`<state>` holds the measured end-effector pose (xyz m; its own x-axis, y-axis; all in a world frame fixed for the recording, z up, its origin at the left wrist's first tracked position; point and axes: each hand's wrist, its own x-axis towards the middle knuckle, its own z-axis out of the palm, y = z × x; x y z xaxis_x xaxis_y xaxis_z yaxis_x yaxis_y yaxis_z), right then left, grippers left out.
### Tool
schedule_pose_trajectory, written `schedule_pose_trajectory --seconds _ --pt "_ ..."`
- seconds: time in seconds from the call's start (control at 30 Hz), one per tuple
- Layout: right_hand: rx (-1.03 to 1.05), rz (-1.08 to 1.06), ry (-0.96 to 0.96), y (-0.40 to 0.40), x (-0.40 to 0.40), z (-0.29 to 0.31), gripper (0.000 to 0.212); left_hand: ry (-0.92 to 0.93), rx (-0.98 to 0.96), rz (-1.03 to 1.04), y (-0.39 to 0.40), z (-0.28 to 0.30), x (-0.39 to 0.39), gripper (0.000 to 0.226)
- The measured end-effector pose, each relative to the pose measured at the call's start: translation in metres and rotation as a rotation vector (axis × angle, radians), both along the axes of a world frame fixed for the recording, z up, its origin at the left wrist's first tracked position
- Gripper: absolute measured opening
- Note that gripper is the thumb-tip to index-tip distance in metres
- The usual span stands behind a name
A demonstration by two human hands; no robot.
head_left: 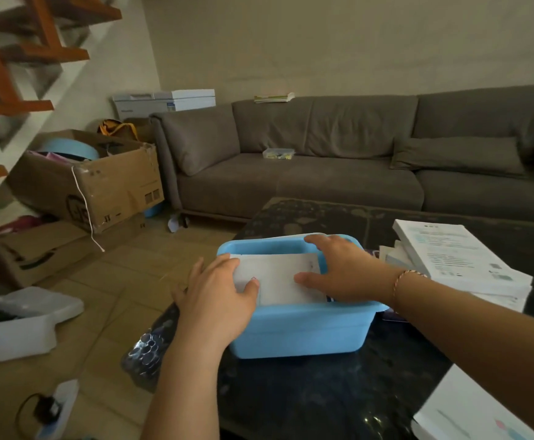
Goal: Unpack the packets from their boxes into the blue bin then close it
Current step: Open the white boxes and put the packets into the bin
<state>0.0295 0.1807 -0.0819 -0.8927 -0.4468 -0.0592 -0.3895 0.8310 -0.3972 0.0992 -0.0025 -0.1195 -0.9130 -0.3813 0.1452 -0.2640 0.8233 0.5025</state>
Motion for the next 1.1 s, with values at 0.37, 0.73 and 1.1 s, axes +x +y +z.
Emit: schedule_pose_trajectory --seconds 0.37,0.73,1.1 --pt "-0.626 -0.317 -0.807 -0.001 -0.015 0.008 0.060 0.099 0.064 -0.072 0.002 0.001 0.004 0.057" --pt "-0.645 -0.480 -0.912 -0.023 -0.034 -0.011 0.037 0.098 -0.004 -0.051 0.008 0.007 0.005 0.047" --pt "-0.508 -0.396 -0.778 -0.021 -0.029 -0.005 0.063 0.078 -0.002 -0.040 0.007 0.009 0.006 0.055"
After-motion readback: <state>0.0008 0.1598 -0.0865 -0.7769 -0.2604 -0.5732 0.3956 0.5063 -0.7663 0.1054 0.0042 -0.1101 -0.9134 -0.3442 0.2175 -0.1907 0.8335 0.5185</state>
